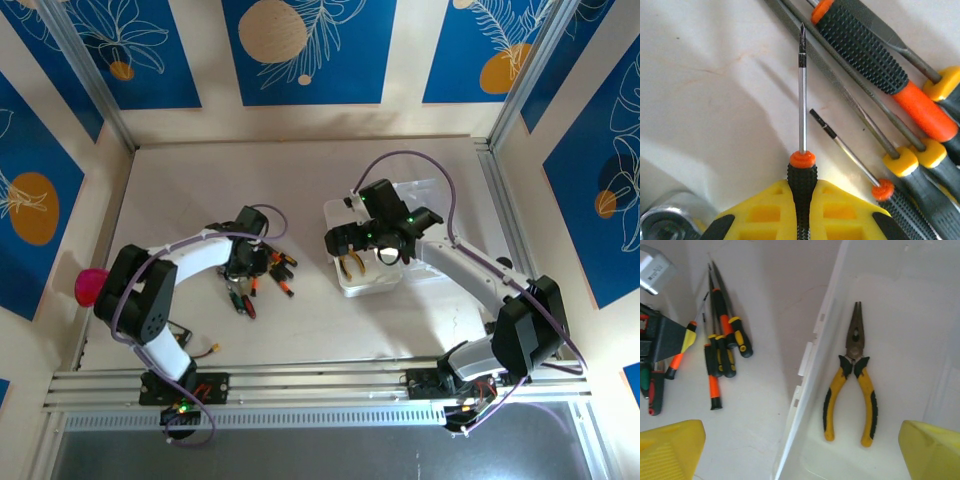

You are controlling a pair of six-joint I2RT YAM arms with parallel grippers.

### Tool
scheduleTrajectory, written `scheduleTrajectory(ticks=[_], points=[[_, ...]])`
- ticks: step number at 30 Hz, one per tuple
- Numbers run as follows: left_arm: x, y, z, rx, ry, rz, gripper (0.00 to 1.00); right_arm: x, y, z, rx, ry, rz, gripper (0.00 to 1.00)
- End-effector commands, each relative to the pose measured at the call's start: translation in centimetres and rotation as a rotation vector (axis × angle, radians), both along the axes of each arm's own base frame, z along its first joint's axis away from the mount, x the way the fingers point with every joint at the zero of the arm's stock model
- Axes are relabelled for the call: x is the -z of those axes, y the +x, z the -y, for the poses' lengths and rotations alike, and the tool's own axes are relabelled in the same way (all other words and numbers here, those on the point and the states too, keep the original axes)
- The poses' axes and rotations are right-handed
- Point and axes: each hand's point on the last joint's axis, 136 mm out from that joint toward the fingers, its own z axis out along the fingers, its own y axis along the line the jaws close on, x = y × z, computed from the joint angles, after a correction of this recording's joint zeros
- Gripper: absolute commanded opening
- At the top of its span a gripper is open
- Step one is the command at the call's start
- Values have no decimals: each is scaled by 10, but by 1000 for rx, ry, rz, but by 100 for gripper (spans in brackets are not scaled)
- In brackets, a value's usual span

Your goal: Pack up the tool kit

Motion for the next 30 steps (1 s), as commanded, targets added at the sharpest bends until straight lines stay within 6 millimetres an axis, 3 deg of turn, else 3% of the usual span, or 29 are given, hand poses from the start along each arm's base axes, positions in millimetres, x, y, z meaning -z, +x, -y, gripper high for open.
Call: scheduleTrajectory(ticks=[1, 6, 10, 15, 21, 30], points=[[-36, 9, -3, 26, 0, 58, 0, -18, -9, -13, -74, 105, 28, 99], [-91, 21, 17, 64, -115, 171, 0, -37, -15, -22, -114, 210, 75, 99], [-148, 42, 60, 113, -358, 322, 0, -51, -17, -32, -137, 332, 153, 99], [-201, 62, 114, 166, -638, 424, 0, -62, -16, -46, -159, 442, 159, 97], [-225, 68, 152, 226, -786, 437, 0, -61, -5, -61, -153, 483, 88, 87], [-231, 60, 171, 245, -859, 435, 0, -59, 15, -68, -122, 496, 108, 69]])
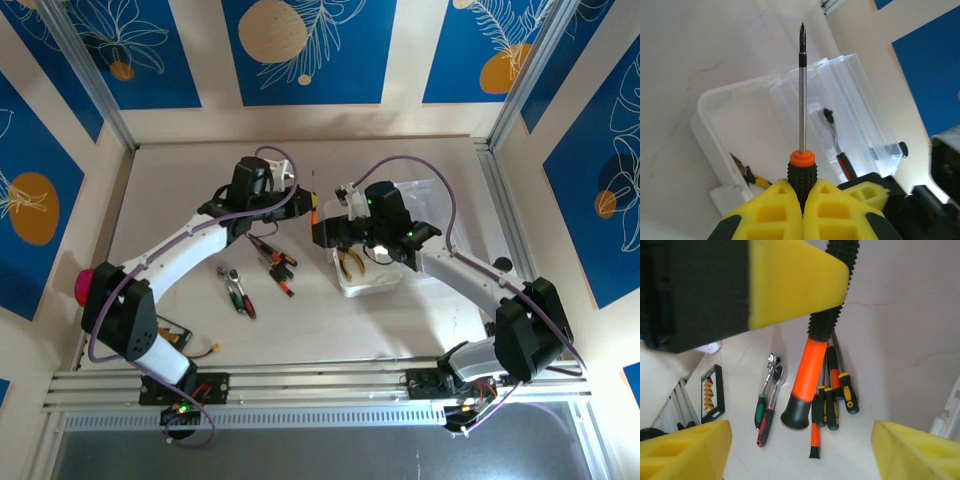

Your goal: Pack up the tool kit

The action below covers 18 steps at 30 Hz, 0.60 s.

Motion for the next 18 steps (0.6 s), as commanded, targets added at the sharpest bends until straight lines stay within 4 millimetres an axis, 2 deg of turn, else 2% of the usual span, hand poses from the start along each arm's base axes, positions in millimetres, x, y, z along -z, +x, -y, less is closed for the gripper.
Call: scheduleTrajectory(ticks=[1, 6, 14, 18], points=[[-21, -4, 14, 39, -88, 30, 0, -21, 15, -6, 17, 44, 51, 65], [-21, -8, 19, 55, -119, 21, 0, -21, 25, -7, 37, 67, 48, 55], [-18, -12, 23, 75, -162, 5, 0, -27, 28, -11, 31, 83, 56, 34], [-16, -13, 25, 82, -178, 0, 0, -29, 26, -8, 27, 85, 57, 16]])
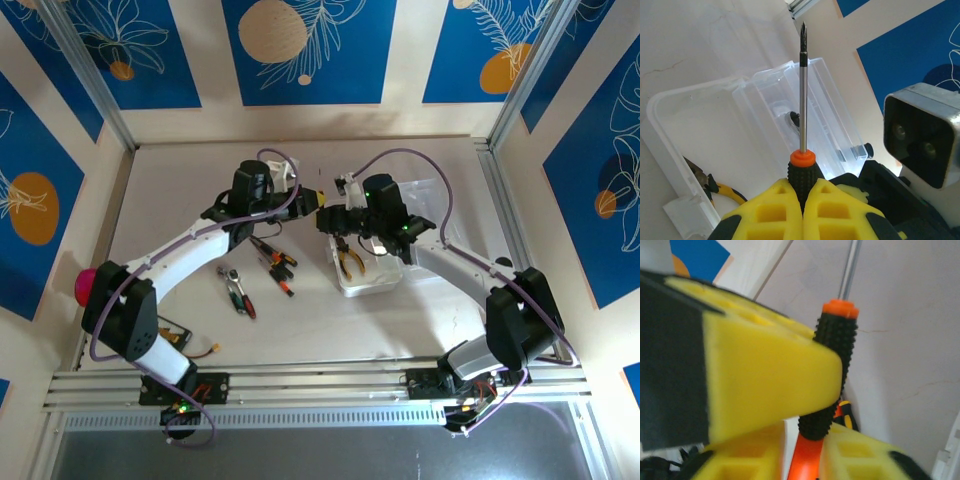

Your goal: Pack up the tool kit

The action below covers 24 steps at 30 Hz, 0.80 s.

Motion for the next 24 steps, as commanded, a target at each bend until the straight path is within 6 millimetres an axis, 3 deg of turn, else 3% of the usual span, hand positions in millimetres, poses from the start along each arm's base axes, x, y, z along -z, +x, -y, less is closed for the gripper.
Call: scheduleTrajectory(ticks=[1, 4, 6, 8, 10, 12, 13, 18, 24], points=[[-9, -5, 9, 37, -48, 17, 0, -19, 0, 1, -20, 28, 45, 13], [-8, -5, 9, 38, -50, 26, 0, -22, -2, 15, 5, 36, 44, 1], [-8, -5, 10, 42, -48, 28, 0, -23, -4, 27, 23, 38, 39, 0], [-9, -3, 9, 46, -45, 33, 25, -24, -7, 40, 39, 29, 34, 0], [-9, 1, 5, 42, -29, 37, 65, -25, -11, 56, 60, 5, 28, 0], [-10, 5, -3, 26, 5, 58, 94, -26, -16, 72, 75, -23, 28, 0], [-9, 9, -12, 7, 41, 75, 100, -25, -19, 82, 89, -48, 36, 0], [5, 23, -76, -154, 307, 99, 100, -9, -24, 143, 192, -195, -14, 0], [52, 13, -142, -271, 696, 10, 100, 31, -26, 207, 301, -520, -177, 0]])
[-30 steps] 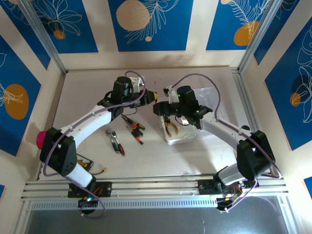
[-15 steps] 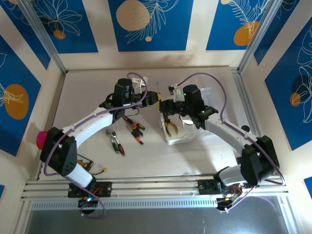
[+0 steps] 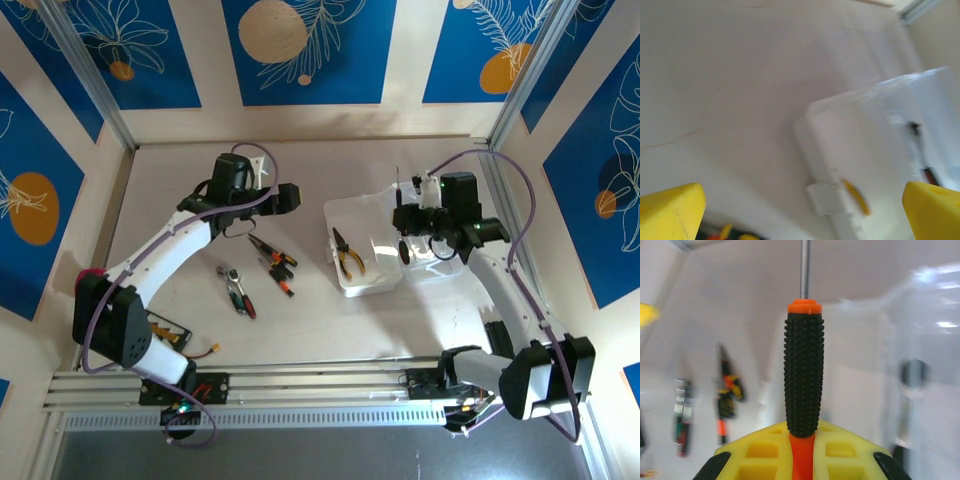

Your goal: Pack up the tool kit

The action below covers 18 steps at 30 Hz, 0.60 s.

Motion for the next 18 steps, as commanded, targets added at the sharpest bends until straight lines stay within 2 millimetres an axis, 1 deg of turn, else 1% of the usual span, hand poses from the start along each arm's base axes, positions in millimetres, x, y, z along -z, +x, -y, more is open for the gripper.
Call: scheduleTrajectory(ticks=[1, 4, 7, 13, 18], points=[[30, -19, -48, -79, 274, -80, 100, 35, -20, 33, 26, -235, -168, 0], [50, -29, -60, -119, 315, -135, 100, 49, -15, 51, 77, -349, -214, 0], [68, -38, -62, -123, 318, -181, 100, 58, -13, 59, 88, -407, -241, 0], [87, -46, -59, -106, 299, -232, 100, 68, -14, 71, 115, -536, -259, 0], [96, -48, -53, -91, 275, -256, 100, 68, -14, 78, 134, -605, -247, 0]])
